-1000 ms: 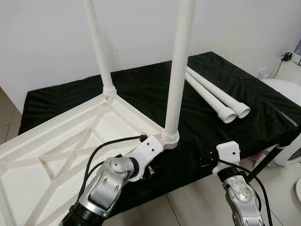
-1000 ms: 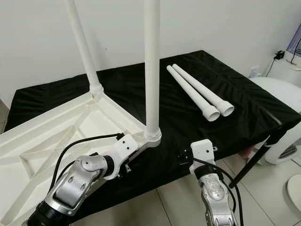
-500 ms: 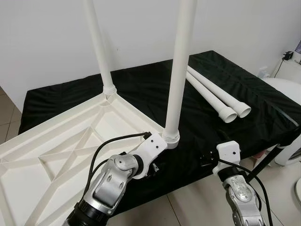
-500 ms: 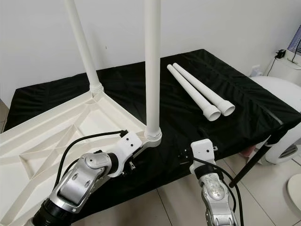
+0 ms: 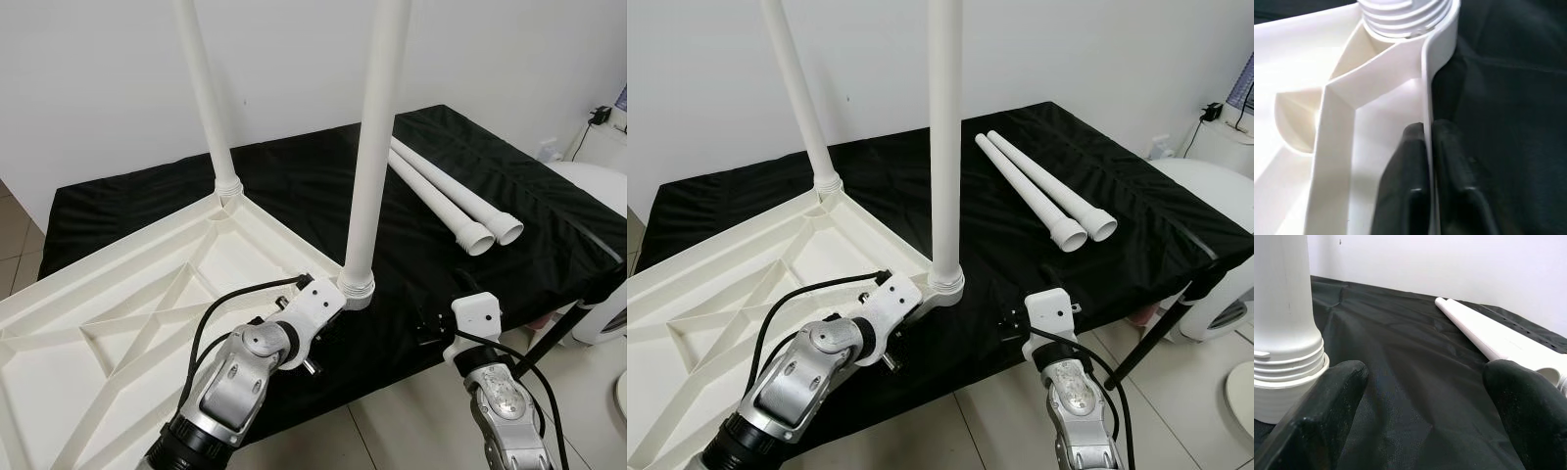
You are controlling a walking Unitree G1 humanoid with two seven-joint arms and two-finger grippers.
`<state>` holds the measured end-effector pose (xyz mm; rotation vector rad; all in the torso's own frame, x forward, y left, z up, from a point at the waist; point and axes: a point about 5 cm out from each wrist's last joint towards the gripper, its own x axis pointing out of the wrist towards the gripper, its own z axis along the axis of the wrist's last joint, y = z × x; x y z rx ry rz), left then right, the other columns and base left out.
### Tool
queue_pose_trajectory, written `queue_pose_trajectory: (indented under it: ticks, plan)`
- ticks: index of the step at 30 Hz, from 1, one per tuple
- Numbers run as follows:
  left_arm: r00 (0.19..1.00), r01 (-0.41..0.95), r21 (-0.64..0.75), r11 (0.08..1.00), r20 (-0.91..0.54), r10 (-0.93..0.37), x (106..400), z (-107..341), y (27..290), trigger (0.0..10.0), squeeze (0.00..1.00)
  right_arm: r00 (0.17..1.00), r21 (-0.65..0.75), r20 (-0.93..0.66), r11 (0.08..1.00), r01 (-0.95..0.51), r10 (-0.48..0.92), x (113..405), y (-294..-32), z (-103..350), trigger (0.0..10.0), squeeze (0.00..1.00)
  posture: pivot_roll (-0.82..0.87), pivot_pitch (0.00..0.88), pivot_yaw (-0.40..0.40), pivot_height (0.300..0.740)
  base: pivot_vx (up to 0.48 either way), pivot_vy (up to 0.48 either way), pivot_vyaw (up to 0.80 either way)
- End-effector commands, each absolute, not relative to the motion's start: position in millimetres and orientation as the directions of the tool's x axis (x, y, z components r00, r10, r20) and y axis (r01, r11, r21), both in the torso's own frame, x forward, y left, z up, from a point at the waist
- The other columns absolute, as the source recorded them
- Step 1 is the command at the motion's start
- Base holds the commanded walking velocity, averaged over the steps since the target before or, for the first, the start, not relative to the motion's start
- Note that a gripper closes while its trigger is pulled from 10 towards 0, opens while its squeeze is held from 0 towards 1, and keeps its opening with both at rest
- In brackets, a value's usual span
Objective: Building children table
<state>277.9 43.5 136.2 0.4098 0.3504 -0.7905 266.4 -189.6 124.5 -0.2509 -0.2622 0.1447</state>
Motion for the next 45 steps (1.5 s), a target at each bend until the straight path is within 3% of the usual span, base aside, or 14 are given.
queue_pose_trajectory:
  ticks: [1,7,8,9,11,12,20,23,24,45]
  plan:
    - [0.650,0.746,0.226,0.627,-0.453,-0.610,277,134,44,0.0,0.00,0.951,-0.268,0.244,0.956,-0.120,0.188,267,-187,127,10.0,0.00,-0.13,0.048,0.094,0.740,0.000,0.000,0.00]
    - [0.650,0.746,0.225,0.627,-0.453,-0.610,276,132,47,0.0,0.00,0.940,-0.267,0.248,0.949,-0.165,0.234,271,-184,133,10.0,0.00,-0.13,0.047,0.094,0.740,0.000,0.000,0.00]
    - [0.649,0.746,0.226,0.626,-0.454,-0.610,275,132,49,1.1,0.00,0.936,-0.262,0.248,0.948,-0.183,0.249,272,-184,135,10.0,0.00,-0.13,0.047,0.094,0.740,0.000,0.000,0.00]
    - [0.649,0.747,0.226,0.625,-0.455,-0.610,274,131,50,4.3,0.00,0.932,-0.256,0.247,0.946,-0.201,0.265,274,-184,137,10.0,0.00,-0.12,0.048,0.088,0.740,0.000,0.000,0.00]
    - [0.647,0.749,0.229,0.622,-0.457,-0.610,273,130,51,4.3,0.00,0.927,-0.250,0.243,0.942,-0.224,0.285,275,-183,139,10.0,0.00,-0.12,0.048,0.088,0.740,0.000,0.000,0.00]
    - [0.645,0.751,0.236,0.616,-0.460,-0.610,273,130,51,10.0,0.00,0.919,-0.242,0.238,0.935,-0.258,0.315,277,-182,141,10.0,0.00,-0.12,0.049,0.083,0.740,0.000,0.000,0.00]
    - [0.659,0.738,0.247,0.628,-0.464,-0.592,274,129,54,10.0,0.00,0.828,-0.221,0.169,0.839,-0.497,0.535,283,-170,150,10.0,0.00,-0.11,0.045,0.068,0.740,0.000,0.000,0.00]
    - [0.660,0.737,0.249,0.628,-0.462,-0.592,274,129,54,10.0,0.00,0.814,-0.217,0.158,0.824,-0.524,0.559,283,-169,150,10.0,0.00,-0.11,0.045,0.068,0.740,0.000,0.000,0.00]
    - [0.661,0.737,0.250,0.628,-0.458,-0.594,274,130,54,10.0,0.00,0.777,-0.222,0.120,0.780,-0.585,0.618,282,-167,150,10.0,0.00,-0.11,0.044,0.063,0.740,0.000,0.000,0.00]
    - [0.668,0.735,0.257,0.628,-0.437,-0.603,277,135,49,10.0,0.00,0.708,-0.255,0.082,0.702,-0.665,0.701,316,-178,170,10.0,0.00,-0.11,0.046,0.059,0.740,0.000,0.000,0.00]
